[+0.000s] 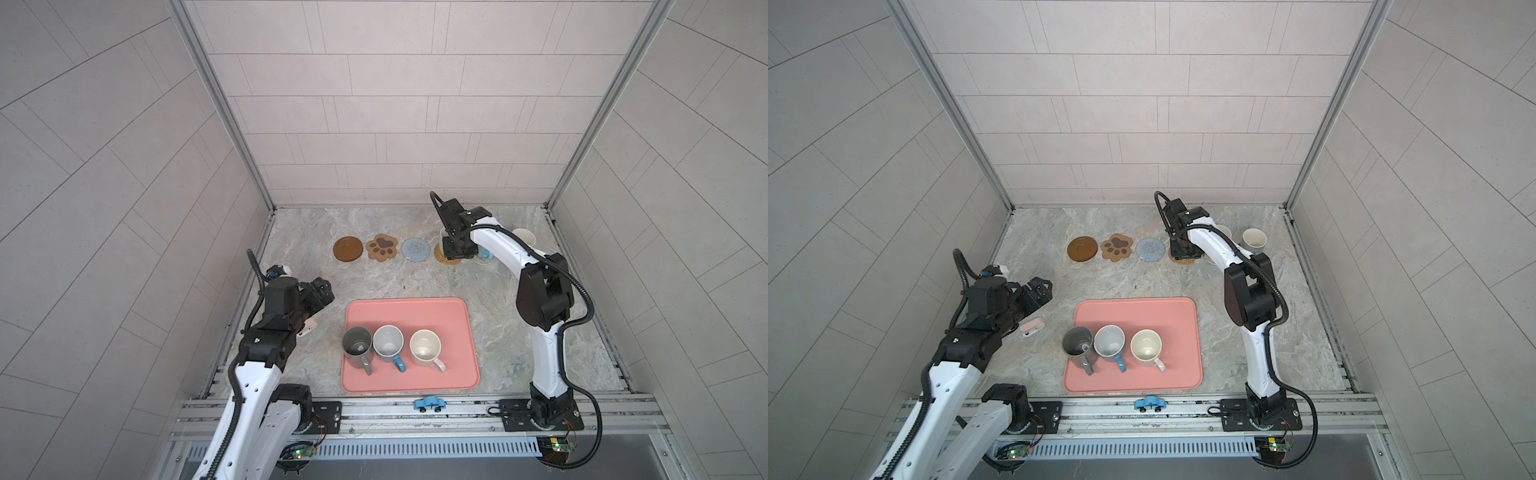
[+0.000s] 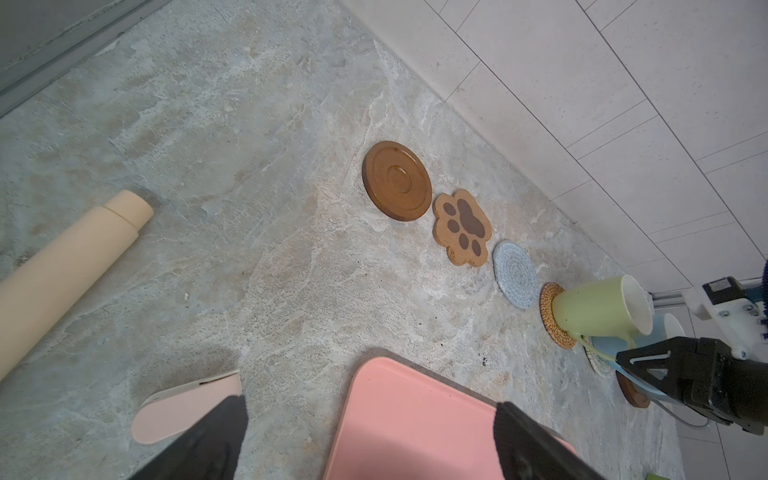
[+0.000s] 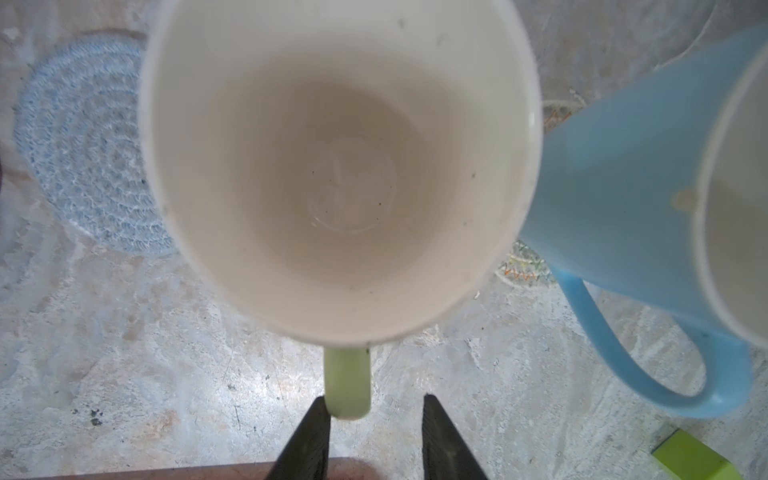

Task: Place cups on coasters
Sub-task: Place the cup on the coaster, then pick up the cup from the tray.

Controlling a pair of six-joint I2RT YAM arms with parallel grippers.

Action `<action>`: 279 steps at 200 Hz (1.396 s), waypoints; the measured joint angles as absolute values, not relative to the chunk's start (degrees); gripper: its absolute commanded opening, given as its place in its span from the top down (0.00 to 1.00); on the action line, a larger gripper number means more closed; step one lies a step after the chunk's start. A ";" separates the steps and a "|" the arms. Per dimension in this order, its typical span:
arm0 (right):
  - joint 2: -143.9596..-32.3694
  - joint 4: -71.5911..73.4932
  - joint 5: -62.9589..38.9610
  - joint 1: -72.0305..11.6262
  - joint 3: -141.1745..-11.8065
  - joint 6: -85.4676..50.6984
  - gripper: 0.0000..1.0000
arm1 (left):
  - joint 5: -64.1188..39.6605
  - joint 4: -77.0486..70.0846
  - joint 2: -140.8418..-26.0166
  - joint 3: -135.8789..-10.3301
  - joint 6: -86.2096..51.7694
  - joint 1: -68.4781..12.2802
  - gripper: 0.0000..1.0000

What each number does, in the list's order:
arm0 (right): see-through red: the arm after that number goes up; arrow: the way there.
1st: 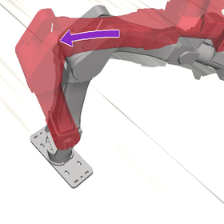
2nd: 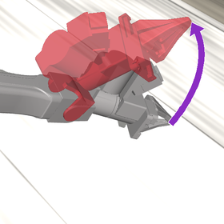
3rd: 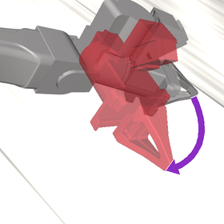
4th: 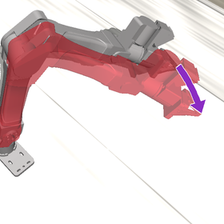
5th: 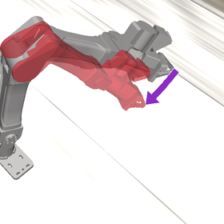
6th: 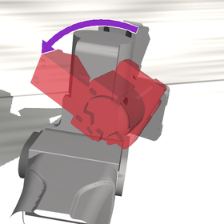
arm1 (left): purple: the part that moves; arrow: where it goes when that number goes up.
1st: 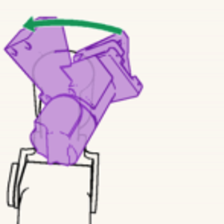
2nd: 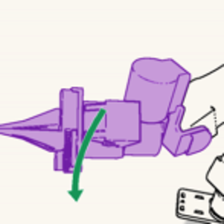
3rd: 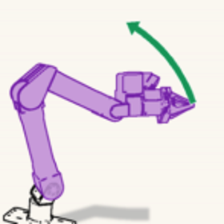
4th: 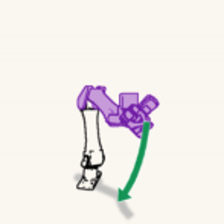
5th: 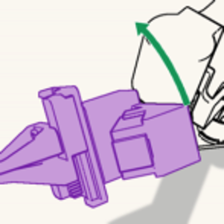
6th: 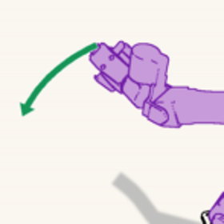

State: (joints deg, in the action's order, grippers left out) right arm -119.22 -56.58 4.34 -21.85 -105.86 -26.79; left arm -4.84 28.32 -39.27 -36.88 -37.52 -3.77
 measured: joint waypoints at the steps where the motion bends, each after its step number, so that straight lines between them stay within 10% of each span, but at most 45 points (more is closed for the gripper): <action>1: -119.00 -56.60 4.34 -21.87 -105.71 -26.83 0.60 | -4.84 28.34 -39.24 -36.88 -37.52 -3.77 0.00; 162: -75.20 -61.98 -0.51 -52.90 -70.02 -24.16 0.52 | -4.25 28.32 -42.81 -36.95 -37.54 -3.77 0.00; 279: -79.96 -57.49 -0.67 -66.70 -63.88 -33.58 0.51 | -4.27 27.64 -42.98 -36.95 -37.54 -3.77 0.00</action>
